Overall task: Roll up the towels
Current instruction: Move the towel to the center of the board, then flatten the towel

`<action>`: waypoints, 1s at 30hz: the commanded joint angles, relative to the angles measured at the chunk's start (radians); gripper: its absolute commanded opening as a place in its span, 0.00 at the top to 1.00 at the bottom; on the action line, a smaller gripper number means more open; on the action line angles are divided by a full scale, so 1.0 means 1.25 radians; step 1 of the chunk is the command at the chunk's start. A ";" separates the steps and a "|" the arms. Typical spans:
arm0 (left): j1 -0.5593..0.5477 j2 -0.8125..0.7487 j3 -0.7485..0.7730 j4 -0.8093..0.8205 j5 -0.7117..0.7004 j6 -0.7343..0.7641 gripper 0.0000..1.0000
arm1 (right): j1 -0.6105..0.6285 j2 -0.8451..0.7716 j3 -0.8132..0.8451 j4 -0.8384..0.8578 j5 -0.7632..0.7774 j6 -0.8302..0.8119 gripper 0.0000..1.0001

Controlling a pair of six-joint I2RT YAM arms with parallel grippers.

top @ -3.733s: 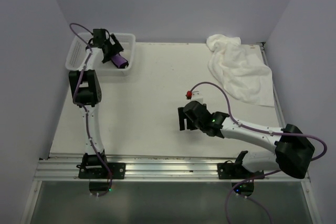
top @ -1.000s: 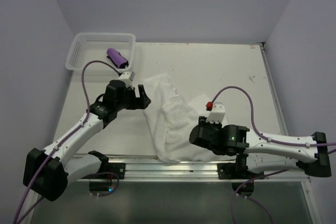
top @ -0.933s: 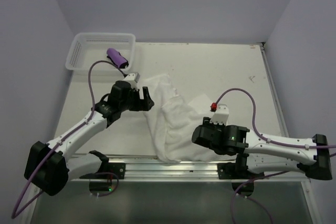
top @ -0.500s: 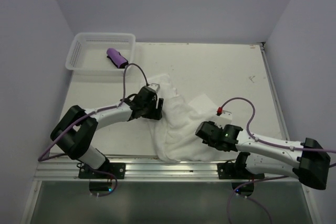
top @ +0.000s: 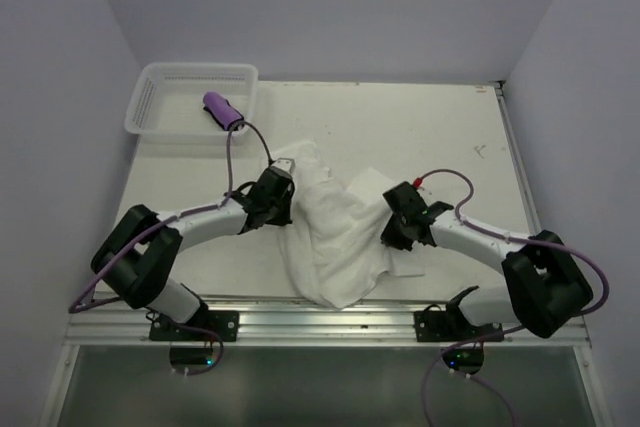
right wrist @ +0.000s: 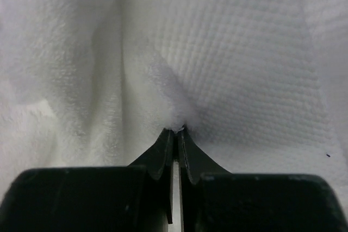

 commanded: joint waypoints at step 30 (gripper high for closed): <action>0.182 -0.231 0.160 -0.174 -0.207 -0.005 0.05 | -0.293 0.136 0.244 0.002 -0.206 -0.315 0.61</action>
